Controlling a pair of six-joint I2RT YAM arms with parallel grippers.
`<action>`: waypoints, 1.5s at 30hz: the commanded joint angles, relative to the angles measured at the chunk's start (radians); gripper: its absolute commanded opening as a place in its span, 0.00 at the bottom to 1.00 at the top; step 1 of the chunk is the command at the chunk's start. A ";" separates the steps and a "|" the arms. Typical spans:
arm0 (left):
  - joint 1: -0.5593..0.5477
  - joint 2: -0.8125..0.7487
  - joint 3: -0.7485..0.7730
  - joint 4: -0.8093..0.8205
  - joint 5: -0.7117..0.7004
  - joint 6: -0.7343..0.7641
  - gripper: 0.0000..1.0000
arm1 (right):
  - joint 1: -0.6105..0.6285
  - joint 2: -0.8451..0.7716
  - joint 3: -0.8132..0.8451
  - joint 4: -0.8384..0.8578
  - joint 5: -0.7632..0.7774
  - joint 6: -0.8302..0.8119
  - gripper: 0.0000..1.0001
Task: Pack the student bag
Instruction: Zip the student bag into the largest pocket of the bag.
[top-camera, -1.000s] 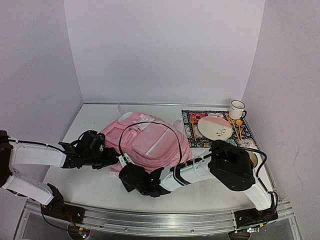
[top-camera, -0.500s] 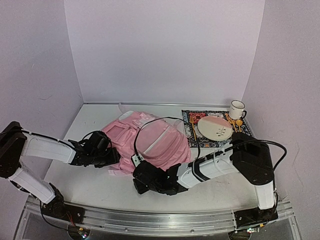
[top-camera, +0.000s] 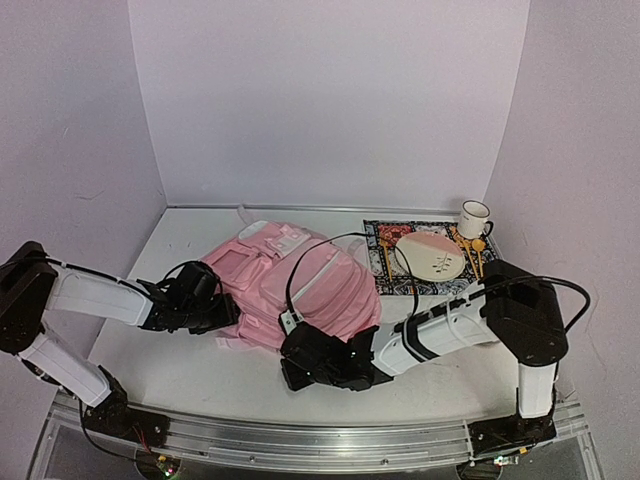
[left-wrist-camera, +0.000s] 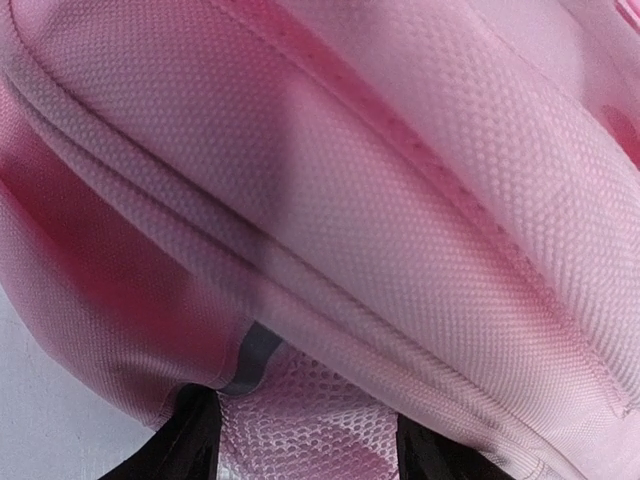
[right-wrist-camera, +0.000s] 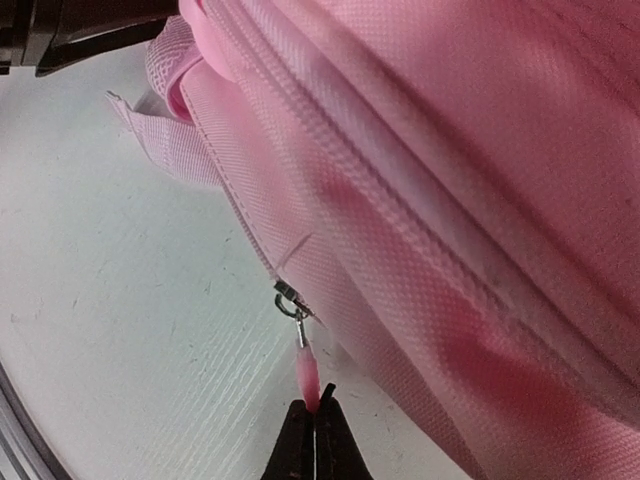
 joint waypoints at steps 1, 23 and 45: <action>0.002 0.004 -0.046 -0.003 0.057 -0.007 0.61 | 0.009 0.053 0.003 -0.036 0.052 0.052 0.01; -0.019 -0.012 -0.065 0.001 0.068 -0.034 0.61 | 0.008 0.136 0.055 0.029 0.173 0.126 0.42; 0.000 0.045 -0.004 -0.096 -0.101 -0.037 0.60 | 0.009 0.002 -0.030 -0.121 0.153 0.119 0.00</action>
